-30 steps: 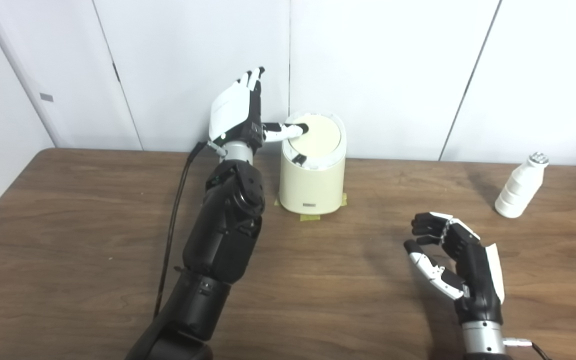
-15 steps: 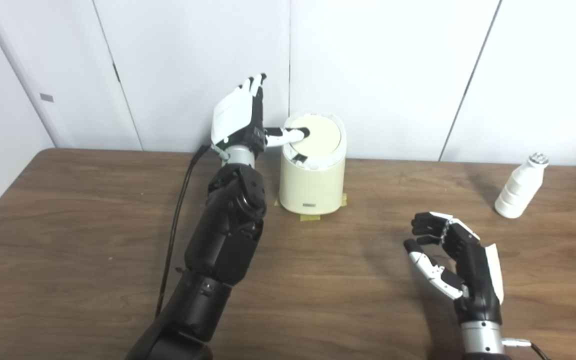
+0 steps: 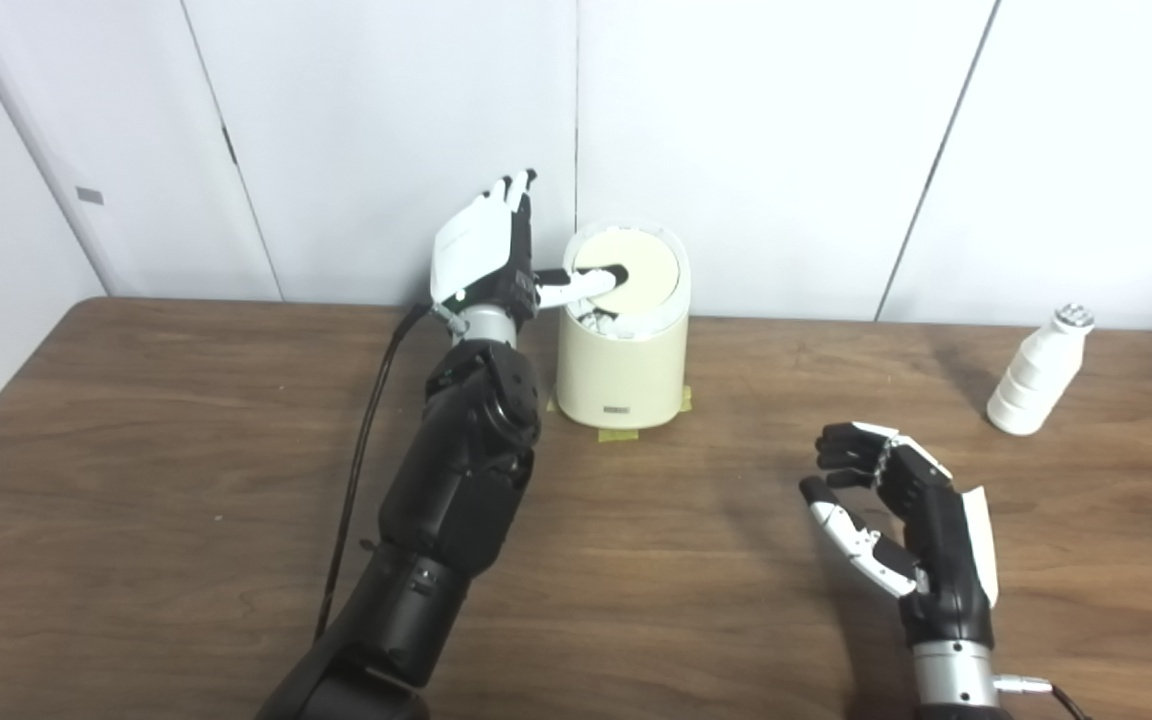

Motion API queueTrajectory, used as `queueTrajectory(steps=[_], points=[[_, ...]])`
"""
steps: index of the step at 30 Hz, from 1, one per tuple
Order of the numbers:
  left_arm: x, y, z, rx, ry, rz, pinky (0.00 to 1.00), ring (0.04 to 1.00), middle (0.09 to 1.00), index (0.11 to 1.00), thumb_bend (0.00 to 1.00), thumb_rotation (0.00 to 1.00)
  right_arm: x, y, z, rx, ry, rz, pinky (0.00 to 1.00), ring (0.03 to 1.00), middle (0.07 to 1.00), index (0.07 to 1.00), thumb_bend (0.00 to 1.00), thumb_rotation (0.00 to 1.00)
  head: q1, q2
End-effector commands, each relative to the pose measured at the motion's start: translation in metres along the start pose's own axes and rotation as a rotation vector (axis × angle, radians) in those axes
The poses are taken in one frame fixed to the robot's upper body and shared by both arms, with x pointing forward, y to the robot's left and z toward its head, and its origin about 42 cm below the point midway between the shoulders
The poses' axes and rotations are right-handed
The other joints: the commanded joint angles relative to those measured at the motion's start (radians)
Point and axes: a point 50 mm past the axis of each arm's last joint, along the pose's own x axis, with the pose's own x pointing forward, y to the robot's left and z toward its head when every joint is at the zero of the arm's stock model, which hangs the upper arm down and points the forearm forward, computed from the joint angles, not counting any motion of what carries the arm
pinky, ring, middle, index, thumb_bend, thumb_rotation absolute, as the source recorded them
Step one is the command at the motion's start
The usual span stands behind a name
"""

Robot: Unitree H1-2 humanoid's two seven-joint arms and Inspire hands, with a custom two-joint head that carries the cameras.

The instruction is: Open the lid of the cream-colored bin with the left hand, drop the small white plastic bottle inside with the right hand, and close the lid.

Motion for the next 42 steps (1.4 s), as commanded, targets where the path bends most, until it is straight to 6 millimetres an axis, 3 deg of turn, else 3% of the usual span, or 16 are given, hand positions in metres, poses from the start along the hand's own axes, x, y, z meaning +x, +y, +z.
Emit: queueTrajectory(steps=[1, 15, 22, 26, 30, 42], points=[[0.012, 0.02, 0.027, -0.006, -0.065, 0.079, 1.0, 1.0, 1.0, 1.0, 0.87, 0.45, 0.006, 0.003, 0.012, 0.01, -0.067, -0.01, 0.54, 0.609, 0.621, 0.621, 0.26, 0.28, -0.002, 0.001], [0.016, 0.007, 0.025, 0.019, -0.049, 0.065, 1.0, 1.0, 1.0, 1.0, 0.89, 0.42, 0.003, 0.007, 0.016, 0.007, -0.072, -0.021, 0.53, 0.604, 0.619, 0.619, 0.25, 0.26, -0.024, 0.004], [0.02, 0.01, 0.027, 0.166, -0.087, 0.104, 1.0, 1.0, 1.0, 1.0, 0.95, 0.28, 0.003, 0.009, 0.018, 0.002, -0.068, -0.026, 0.53, 0.603, 0.617, 0.616, 0.25, 0.22, -0.024, 0.003], [0.02, 0.015, 0.031, 0.315, -0.15, 0.164, 1.0, 1.0, 1.0, 1.0, 1.0, 0.12, 0.004, 0.01, 0.017, 0.007, -0.071, -0.026, 0.53, 0.601, 0.616, 0.616, 0.25, 0.23, -0.02, 0.001], [0.018, 0.019, 0.033, 0.399, -0.195, 0.182, 1.0, 1.0, 1.0, 1.0, 1.0, 0.07, 0.003, 0.011, 0.018, 0.001, -0.069, -0.025, 0.53, 0.6, 0.615, 0.616, 0.25, 0.22, -0.02, 0.001], [0.012, 0.022, 0.037, 0.399, -0.2, 0.153, 1.0, 1.0, 1.0, 0.995, 1.0, 0.12, 0.004, 0.01, 0.018, 0.005, -0.068, -0.021, 0.53, 0.605, 0.618, 0.619, 0.25, 0.24, -0.017, 0.006]])
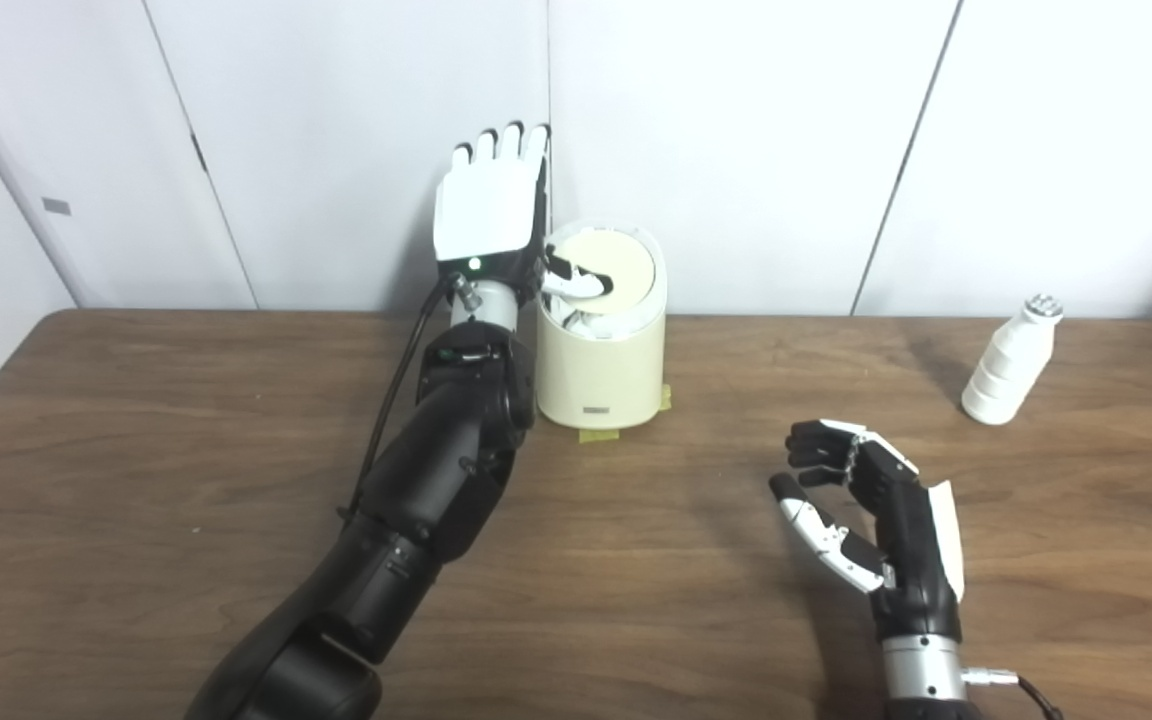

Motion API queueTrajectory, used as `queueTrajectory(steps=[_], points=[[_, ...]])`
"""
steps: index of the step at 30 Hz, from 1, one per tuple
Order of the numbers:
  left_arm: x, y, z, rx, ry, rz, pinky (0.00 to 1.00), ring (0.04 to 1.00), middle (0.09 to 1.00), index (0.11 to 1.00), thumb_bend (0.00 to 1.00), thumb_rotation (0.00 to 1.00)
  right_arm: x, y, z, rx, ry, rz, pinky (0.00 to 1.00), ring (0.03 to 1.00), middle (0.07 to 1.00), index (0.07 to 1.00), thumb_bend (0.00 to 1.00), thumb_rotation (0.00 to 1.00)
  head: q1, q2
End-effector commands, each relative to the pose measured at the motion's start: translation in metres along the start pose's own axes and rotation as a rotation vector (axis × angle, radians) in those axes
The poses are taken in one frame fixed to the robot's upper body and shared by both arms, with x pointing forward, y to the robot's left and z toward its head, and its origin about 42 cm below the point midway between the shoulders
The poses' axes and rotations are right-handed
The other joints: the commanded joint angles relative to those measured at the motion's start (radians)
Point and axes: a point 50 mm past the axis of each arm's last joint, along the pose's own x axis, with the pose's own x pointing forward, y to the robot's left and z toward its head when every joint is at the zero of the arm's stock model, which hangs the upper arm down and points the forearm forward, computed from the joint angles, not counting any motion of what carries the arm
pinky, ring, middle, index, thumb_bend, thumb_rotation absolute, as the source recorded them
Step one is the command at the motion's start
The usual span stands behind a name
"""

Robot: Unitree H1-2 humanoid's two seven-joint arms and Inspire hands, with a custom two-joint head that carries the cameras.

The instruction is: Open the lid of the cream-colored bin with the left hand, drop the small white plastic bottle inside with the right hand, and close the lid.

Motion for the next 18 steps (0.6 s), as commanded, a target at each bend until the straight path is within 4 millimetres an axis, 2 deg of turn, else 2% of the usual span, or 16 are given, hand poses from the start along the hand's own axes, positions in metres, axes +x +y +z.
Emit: queueTrajectory(steps=[1, 3, 8, 10, 11, 12, 13, 14, 15, 16, 18], points=[[0.0089, 0.0197, 0.0033, 0.012, -0.007, 0.058, 1.0, 1.0, 1.0, 0.995, 1.0, 0.14, 0.0078, 0.0004, 0.0146, 0.02, -0.068, -0.011, 0.54, 0.605, 0.619, 0.62, 0.25, 0.24, -0.001, 0.001], [0.0091, 0.0198, 0.0027, 0.014, -0.002, 0.056, 1.0, 1.0, 1.0, 0.996, 1.0, 0.18, 0.0083, 0.0008, 0.0133, 0.022, -0.069, -0.012, 0.54, 0.608, 0.621, 0.619, 0.26, 0.25, 0.0, -0.002], [0.0097, 0.0195, -0.0005, 0.021, 0.008, 0.049, 1.0, 1.0, 1.0, 0.999, 1.0, 0.18, 0.009, 0.0016, 0.0124, 0.027, -0.073, -0.012, 0.53, 0.605, 0.618, 0.618, 0.26, 0.26, -0.002, -0.003], [0.0092, 0.0183, -0.0017, 0.024, 0.01, 0.055, 1.0, 1.0, 1.0, 0.999, 0.99, 0.23, 0.0088, 0.0016, 0.0129, 0.025, -0.072, -0.012, 0.53, 0.606, 0.618, 0.618, 0.26, 0.27, -0.002, -0.003], [0.009, 0.0175, -0.0022, 0.028, 0.014, 0.054, 1.0, 1.0, 1.0, 0.997, 0.96, 0.31, 0.0088, 0.0016, 0.0129, 0.024, -0.071, -0.014, 0.53, 0.606, 0.618, 0.618, 0.26, 0.27, -0.002, -0.003], [0.0089, 0.0171, -0.0023, 0.029, 0.019, 0.05, 1.0, 1.0, 1.0, 0.999, 0.85, 0.5, 0.0088, 0.0016, 0.0129, 0.023, -0.071, -0.014, 0.53, 0.605, 0.616, 0.617, 0.26, 0.27, -0.002, -0.003], [0.0091, 0.0177, -0.0016, 0.022, 0.025, 0.041, 1.0, 1.0, 1.0, 1.0, 0.78, 0.63, 0.0089, 0.0015, 0.0129, 0.021, -0.07, -0.014, 0.53, 0.604, 0.616, 0.617, 0.26, 0.27, -0.002, -0.003], [0.0094, 0.0188, -0.0006, 0.013, 0.031, 0.034, 1.0, 1.0, 1.0, 1.0, 0.72, 0.8, 0.0088, 0.0015, 0.0129, 0.021, -0.069, -0.014, 0.53, 0.605, 0.616, 0.617, 0.26, 0.27, -0.002, -0.003], [0.0097, 0.02, 0.0004, 0.005, 0.036, 0.03, 1.0, 1.0, 1.0, 1.0, 0.69, 0.9, 0.0089, 0.0015, 0.0126, 0.02, -0.069, -0.014, 0.53, 0.604, 0.616, 0.617, 0.26, 0.26, -0.002, -0.003], [0.01, 0.0213, 0.0013, -0.002, 0.04, 0.027, 1.0, 1.0, 1.0, 1.0, 0.68, 0.96, 0.0088, 0.0015, 0.0125, 0.023, -0.067, -0.013, 0.53, 0.603, 0.615, 0.616, 0.26, 0.26, -0.002, -0.003], [0.0103, 0.0232, 0.0021, -0.016, 0.046, 0.021, 1.0, 1.0, 1.0, 1.0, 0.67, 0.99, 0.0086, 0.0019, 0.0126, 0.024, -0.065, -0.014, 0.54, 0.607, 0.62, 0.618, 0.26, 0.26, -0.002, -0.005]])
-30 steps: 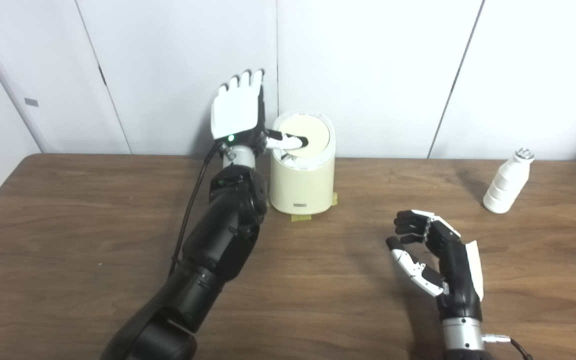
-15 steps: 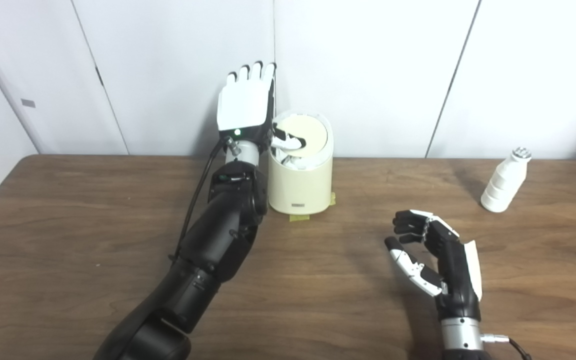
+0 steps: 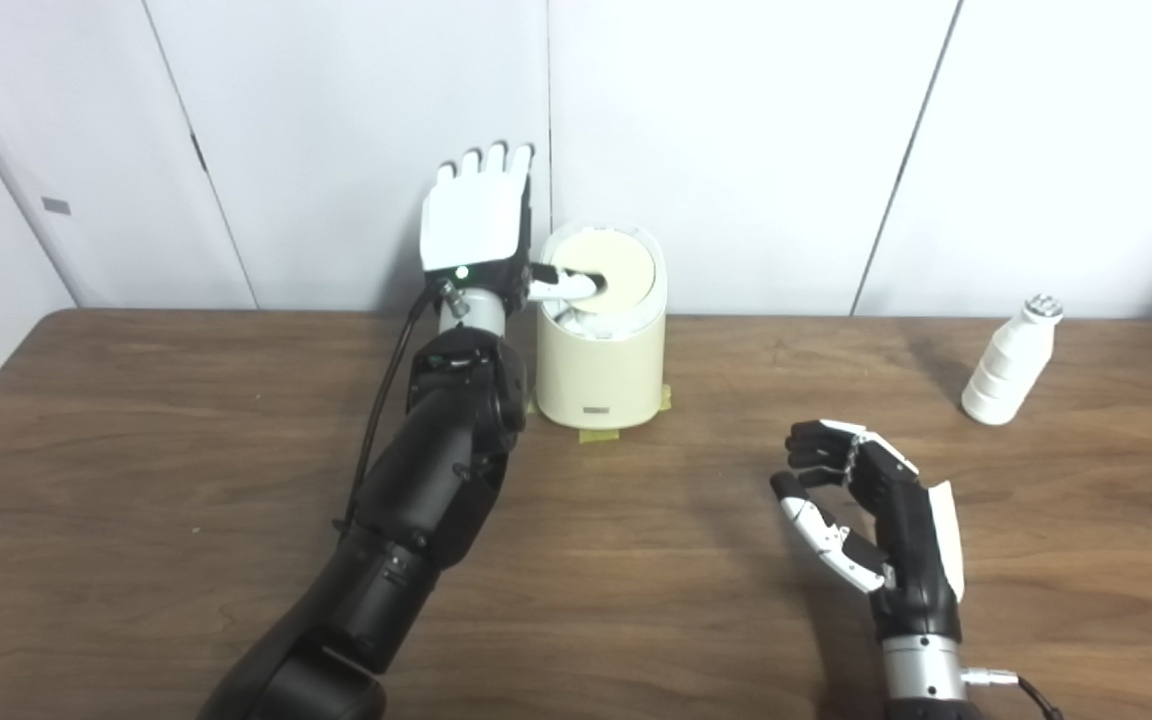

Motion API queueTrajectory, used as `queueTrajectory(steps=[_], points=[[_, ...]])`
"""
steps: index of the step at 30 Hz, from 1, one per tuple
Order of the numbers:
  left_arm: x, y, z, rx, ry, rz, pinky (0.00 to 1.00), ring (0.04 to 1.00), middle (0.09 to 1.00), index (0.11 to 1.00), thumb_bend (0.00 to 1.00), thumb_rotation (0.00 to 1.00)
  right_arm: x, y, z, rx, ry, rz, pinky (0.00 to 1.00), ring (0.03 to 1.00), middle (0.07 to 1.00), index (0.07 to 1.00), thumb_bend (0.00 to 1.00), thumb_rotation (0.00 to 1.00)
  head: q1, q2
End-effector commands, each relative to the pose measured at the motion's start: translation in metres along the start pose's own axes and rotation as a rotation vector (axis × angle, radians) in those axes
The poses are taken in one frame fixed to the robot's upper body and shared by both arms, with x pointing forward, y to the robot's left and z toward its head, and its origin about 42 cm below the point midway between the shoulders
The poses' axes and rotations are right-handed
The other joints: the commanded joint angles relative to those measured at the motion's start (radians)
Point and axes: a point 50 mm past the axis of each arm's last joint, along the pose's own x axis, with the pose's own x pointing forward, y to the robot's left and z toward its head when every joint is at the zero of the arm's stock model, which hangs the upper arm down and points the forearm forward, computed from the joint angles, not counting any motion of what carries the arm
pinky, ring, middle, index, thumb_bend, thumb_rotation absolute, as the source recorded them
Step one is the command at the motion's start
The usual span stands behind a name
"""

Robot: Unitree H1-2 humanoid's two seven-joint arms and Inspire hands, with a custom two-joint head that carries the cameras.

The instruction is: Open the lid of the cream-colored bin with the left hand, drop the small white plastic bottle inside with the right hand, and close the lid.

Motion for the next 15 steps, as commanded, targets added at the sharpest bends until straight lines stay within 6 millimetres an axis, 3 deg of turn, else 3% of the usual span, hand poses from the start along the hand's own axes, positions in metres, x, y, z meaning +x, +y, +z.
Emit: queueTrajectory(steps=[1, 15], points=[[0.0112, 0.0316, 0.015, -0.015, -0.027, 0.086, 1.0, 1.0, 1.0, 1.0, 0.66, 1.0, 0.0086, 0.0024, 0.013, 0.019, -0.066, -0.015, 0.54, 0.607, 0.619, 0.617, 0.26, 0.26, 0.0, 0.0], [0.0128, 0.0342, 0.012, -0.068, -0.004, 0.059, 1.0, 1.0, 1.0, 0.996, 0.68, 1.0, 0.0084, 0.0026, 0.0125, 0.014, -0.067, -0.007, 0.53, 0.604, 0.621, 0.618, 0.25, 0.22, 0.0, -0.001]])
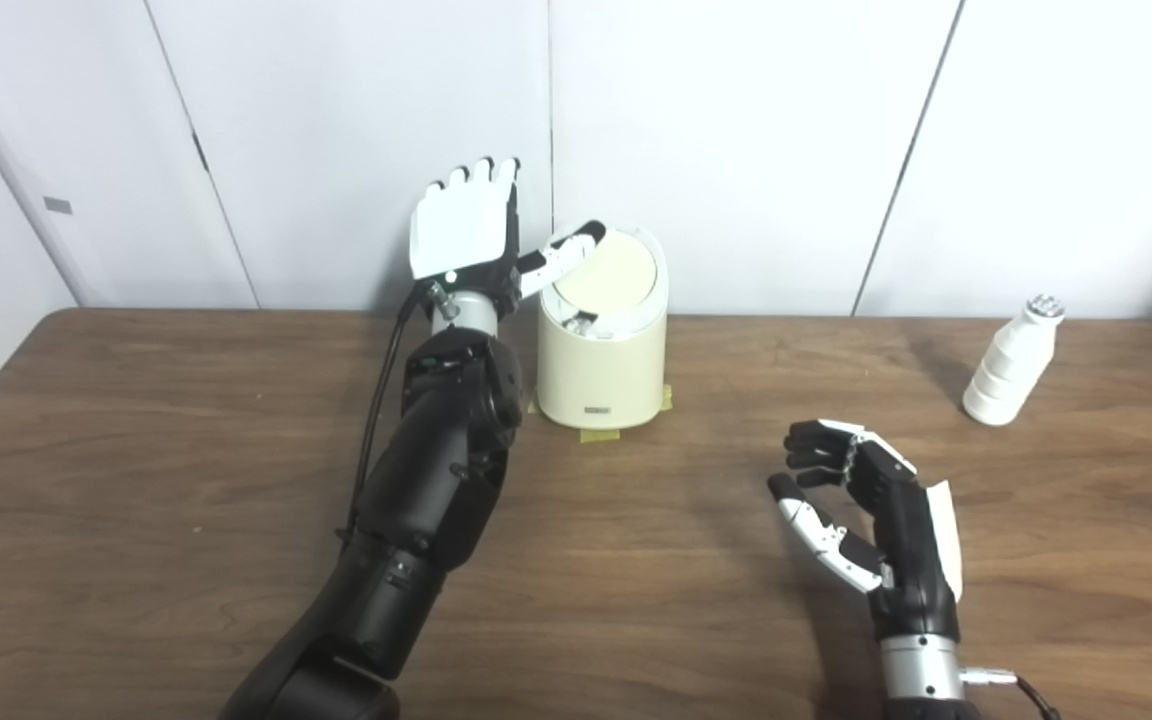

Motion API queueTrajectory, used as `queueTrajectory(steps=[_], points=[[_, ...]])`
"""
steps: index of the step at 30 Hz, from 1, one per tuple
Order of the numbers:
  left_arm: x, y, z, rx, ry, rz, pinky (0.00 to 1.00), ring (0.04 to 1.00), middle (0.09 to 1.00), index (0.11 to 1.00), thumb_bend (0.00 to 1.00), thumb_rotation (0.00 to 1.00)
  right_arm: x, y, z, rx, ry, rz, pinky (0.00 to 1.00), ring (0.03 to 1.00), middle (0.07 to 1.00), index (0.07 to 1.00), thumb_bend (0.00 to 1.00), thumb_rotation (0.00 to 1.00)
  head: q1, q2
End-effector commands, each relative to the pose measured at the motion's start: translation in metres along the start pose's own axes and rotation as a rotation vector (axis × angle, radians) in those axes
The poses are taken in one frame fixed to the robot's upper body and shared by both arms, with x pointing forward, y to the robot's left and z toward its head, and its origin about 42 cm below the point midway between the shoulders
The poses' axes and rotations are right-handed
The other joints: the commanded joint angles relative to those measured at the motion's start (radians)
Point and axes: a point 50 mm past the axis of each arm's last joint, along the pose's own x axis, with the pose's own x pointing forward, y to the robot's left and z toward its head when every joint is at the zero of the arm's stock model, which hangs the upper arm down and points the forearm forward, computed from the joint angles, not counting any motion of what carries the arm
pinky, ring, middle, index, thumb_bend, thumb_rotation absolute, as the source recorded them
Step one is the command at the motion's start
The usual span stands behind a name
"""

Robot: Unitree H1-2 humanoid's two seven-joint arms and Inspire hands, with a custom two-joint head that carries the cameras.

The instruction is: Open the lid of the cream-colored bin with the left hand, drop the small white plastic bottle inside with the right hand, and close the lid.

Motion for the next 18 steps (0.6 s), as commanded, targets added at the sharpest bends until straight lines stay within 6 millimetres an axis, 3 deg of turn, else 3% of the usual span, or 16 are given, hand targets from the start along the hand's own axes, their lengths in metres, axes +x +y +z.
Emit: queueTrajectory(steps=[1, 3, 4, 6, 10, 12, 18], points=[[0.012, 0.029, 0.016, -0.007, -0.035, 0.074, 1.0, 1.0, 1.0, 0.999, 0.71, 1.0, 0.009, 0.002, 0.012, 0.014, -0.066, -0.009, 0.53, 0.603, 0.62, 0.617, 0.25, 0.23, -0.001, 0.0], [0.013, 0.029, 0.017, 0.024, -0.04, 0.067, 1.0, 1.0, 1.0, 1.0, 0.75, 0.96, 0.009, 0.002, 0.012, 0.017, -0.066, -0.011, 0.53, 0.604, 0.62, 0.617, 0.25, 0.23, -0.001, 0.0], [0.013, 0.028, 0.018, 0.037, -0.042, 0.067, 1.0, 1.0, 1.0, 1.0, 0.81, 0.85, 0.009, 0.003, 0.012, 0.018, -0.066, -0.011, 0.53, 0.605, 0.62, 0.616, 0.26, 0.23, -0.003, 0.0], [0.013, 0.027, 0.019, 0.052, -0.046, 0.07, 1.0, 1.0, 1.0, 1.0, 0.85, 0.77, 0.009, 0.003, 0.012, 0.02, -0.066, -0.011, 0.53, 0.606, 0.621, 0.617, 0.26, 0.24, -0.004, 0.0], [0.014, 0.019, 0.02, 0.094, -0.053, 0.077, 1.0, 1.0, 1.0, 1.0, 0.98, 0.34, 0.008, 0.005, 0.013, 0.015, -0.068, -0.011, 0.53, 0.602, 0.62, 0.615, 0.26, 0.27, -0.01, 0.001], [0.014, 0.016, 0.02, 0.128, -0.058, 0.078, 1.0, 1.0, 1.0, 1.0, 1.0, 0.21, 0.008, 0.005, 0.014, 0.017, -0.066, -0.012, 0.53, 0.601, 0.619, 0.615, 0.26, 0.28, -0.01, 0.001], [0.016, 0.013, 0.017, 0.189, -0.061, 0.084, 1.0, 1.0, 1.0, 1.0, 1.0, 0.09, 0.009, 0.005, 0.013, 0.023, -0.072, -0.012, 0.53, 0.601, 0.618, 0.614, 0.26, 0.28, -0.008, 0.0]])
